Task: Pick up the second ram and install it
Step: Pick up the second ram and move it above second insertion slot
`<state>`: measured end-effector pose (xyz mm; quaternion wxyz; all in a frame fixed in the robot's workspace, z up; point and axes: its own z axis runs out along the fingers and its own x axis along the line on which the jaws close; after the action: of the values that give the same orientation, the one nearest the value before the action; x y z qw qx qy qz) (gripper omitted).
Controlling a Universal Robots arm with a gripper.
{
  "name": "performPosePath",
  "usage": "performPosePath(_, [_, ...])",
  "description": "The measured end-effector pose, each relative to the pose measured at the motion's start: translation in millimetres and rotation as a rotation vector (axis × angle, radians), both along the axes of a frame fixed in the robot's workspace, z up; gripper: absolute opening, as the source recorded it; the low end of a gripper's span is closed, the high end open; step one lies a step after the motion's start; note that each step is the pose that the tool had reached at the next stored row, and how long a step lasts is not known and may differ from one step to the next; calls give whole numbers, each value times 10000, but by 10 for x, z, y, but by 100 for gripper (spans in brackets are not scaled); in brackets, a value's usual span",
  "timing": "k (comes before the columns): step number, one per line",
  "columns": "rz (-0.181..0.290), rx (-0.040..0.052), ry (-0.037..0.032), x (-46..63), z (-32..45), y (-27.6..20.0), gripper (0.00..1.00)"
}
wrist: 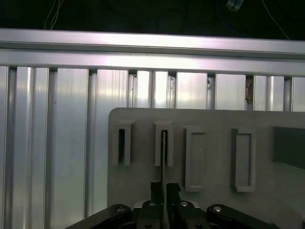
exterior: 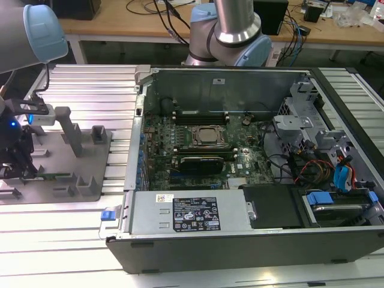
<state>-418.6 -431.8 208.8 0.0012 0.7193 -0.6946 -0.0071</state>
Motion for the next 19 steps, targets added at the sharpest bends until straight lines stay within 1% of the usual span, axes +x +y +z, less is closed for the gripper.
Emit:
performPosePath(4, [0, 0, 1, 0, 0, -1, 15])
performPosePath(5, [0, 1, 0, 0, 0, -1, 9])
performPosePath(12, [-2, 2, -1, 0, 0, -2, 9])
performPosePath(13, [-12, 16, 0, 0, 0, -2, 9])
performPosePath(16, [-17, 18, -1, 0, 0, -2, 9])
performPosePath(19, [-25, 17, 0, 0, 27, -2, 9])
